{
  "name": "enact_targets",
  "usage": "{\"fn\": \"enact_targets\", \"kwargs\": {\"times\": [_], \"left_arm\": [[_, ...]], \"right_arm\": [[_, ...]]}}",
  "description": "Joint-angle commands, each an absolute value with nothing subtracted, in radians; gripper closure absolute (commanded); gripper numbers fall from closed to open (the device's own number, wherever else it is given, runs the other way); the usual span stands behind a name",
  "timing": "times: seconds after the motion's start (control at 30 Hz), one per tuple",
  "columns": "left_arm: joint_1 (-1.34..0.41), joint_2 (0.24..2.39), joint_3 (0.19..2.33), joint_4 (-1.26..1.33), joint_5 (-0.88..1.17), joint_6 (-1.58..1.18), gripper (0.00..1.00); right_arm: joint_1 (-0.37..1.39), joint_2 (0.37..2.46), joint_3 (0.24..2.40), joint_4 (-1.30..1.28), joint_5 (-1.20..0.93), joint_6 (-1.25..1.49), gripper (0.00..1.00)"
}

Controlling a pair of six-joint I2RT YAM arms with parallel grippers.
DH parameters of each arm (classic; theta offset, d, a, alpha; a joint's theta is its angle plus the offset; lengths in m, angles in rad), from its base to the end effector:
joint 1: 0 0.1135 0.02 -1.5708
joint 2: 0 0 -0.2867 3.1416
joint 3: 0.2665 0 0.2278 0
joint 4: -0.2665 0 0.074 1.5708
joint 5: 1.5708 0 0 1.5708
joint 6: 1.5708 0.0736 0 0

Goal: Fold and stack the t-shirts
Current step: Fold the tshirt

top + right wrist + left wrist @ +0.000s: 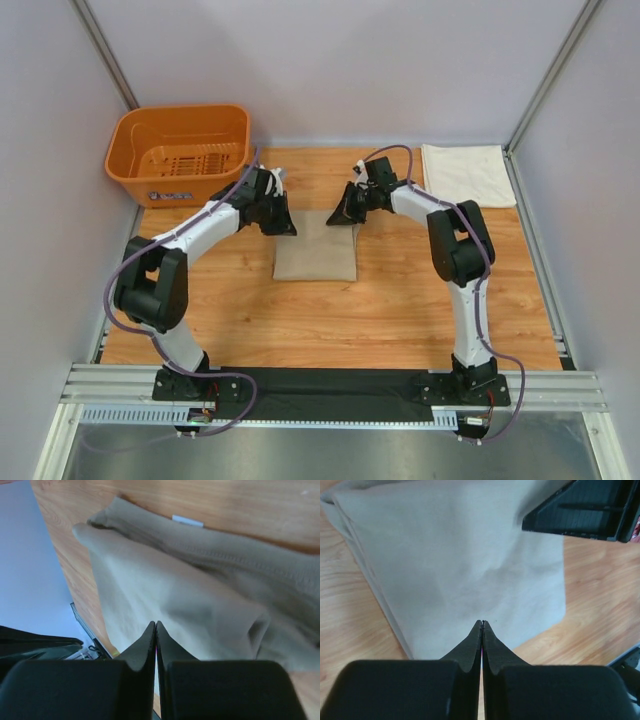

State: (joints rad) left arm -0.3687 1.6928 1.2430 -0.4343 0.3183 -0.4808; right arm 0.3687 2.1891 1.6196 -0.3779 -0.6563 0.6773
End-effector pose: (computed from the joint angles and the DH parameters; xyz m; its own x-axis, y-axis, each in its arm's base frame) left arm 0.3369 -0.1549 0.2453 -0.8835 -0.1295 -0.4502 0.1340 0.8510 -0.5078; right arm 0.4324 0.2152 0.1717 -0.9773 0.1547 -0.1445 -0.0068 0.6592 0.7519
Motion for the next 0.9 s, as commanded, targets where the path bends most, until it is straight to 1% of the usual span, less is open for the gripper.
{"fn": "enact_targets", "kwargs": {"times": [0.0,0.13,0.2,0.33,0.37,0.4,0.53,0.57,0.63,0.67,0.7,0.77,0.8,0.83,0.87], "left_arm": [[-0.368,1.724,1.226,-0.284,0.333,-0.485,1.00],[-0.368,1.756,1.166,-0.238,0.304,-0.488,1.00],[-0.370,1.772,1.161,-0.252,0.301,-0.470,1.00],[-0.370,1.743,1.149,-0.281,0.299,-0.459,0.99],[-0.371,1.724,1.149,-0.288,0.304,-0.460,0.97],[-0.371,1.717,1.146,-0.297,0.307,-0.463,0.91],[-0.373,1.713,1.155,-0.345,0.287,-0.462,0.84],[-0.374,1.713,1.163,-0.351,0.290,-0.457,0.79],[-0.388,1.707,1.181,-0.370,0.281,-0.440,0.74],[-0.397,1.700,1.195,-0.383,0.275,-0.431,0.71],[-0.406,1.697,1.224,-0.414,0.267,-0.413,0.66],[-0.442,1.683,1.256,-0.446,0.242,-0.393,0.61],[-0.455,1.677,1.285,-0.474,0.227,-0.371,0.54],[-0.494,1.672,1.301,-0.486,0.215,-0.359,0.51],[-0.515,1.666,1.330,-0.512,0.200,-0.348,0.44]], "right_arm": [[0.356,2.261,1.626,-0.102,-0.747,0.791,1.00],[0.334,2.397,1.664,0.024,-0.795,0.860,1.00],[0.315,2.425,1.693,0.041,-0.821,0.877,1.00],[0.284,2.424,1.703,0.031,-0.839,0.882,0.99],[0.281,2.409,1.709,-0.039,-0.835,0.862,0.99],[0.276,2.399,1.730,-0.085,-0.813,0.836,0.98],[0.249,2.398,1.793,-0.274,-0.749,0.747,0.97],[0.244,2.407,1.818,-0.351,-0.733,0.723,0.96],[0.227,2.422,1.891,-0.443,-0.694,0.681,0.96],[0.224,2.422,1.916,-0.528,-0.680,0.654,0.95],[0.221,2.418,1.939,-0.573,-0.646,0.588,0.94],[0.216,2.404,2.000,-0.697,-0.602,0.534,0.91],[0.210,2.392,2.017,-0.737,-0.556,0.491,0.85],[0.210,2.360,2.032,-0.779,-0.528,0.471,0.80],[0.206,2.332,2.029,-0.845,-0.484,0.454,0.71]]}}
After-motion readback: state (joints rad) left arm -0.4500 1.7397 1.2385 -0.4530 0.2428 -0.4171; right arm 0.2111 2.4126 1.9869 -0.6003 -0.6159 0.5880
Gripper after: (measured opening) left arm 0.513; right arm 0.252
